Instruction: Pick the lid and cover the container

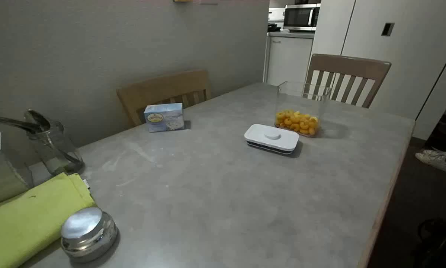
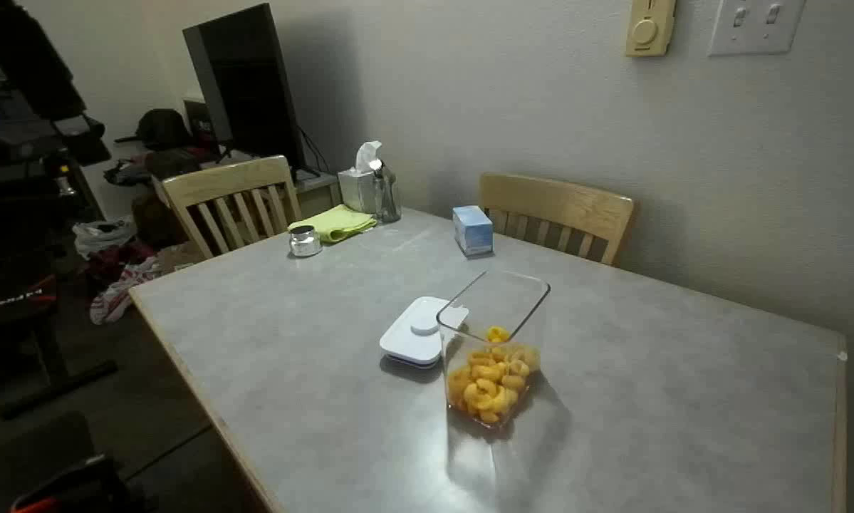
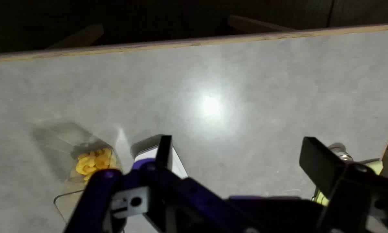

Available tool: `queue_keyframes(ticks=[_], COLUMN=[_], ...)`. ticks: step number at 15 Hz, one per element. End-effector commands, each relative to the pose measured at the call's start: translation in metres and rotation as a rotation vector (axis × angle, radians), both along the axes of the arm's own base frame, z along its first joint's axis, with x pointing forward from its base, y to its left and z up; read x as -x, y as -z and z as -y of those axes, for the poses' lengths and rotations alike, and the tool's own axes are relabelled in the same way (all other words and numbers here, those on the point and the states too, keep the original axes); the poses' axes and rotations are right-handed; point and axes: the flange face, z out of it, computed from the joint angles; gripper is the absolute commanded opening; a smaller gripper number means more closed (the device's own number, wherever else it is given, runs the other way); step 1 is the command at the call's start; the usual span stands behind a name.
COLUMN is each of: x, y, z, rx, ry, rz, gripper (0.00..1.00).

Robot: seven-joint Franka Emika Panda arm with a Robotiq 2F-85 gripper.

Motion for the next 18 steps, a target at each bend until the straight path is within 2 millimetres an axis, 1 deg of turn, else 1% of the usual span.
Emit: queue_keyframes(ticks=[1,5,6,9,11,15,18], x=[0.000,-0.002,-0.004,-0.021,-0.034,-0.061,-0.082], y=[-0.001,0.001,0.002,0.011,0.026,0.063,0.092], z=[0.000,0.001,0.002,0.010,0.019,0.041,0.055], rx=[0.000,0.007,0.023,0.076,0.093,0.108,0.103], ry=[0.000,-0.010,-0.022,-0.079,-0.096,-0.139,-0.177], rz=[-0.001,0.008,0.027,0.079,0.086,0.084,0.116], gripper=[1.00,1.00,1.00,1.00,1.00,1.00,1.00])
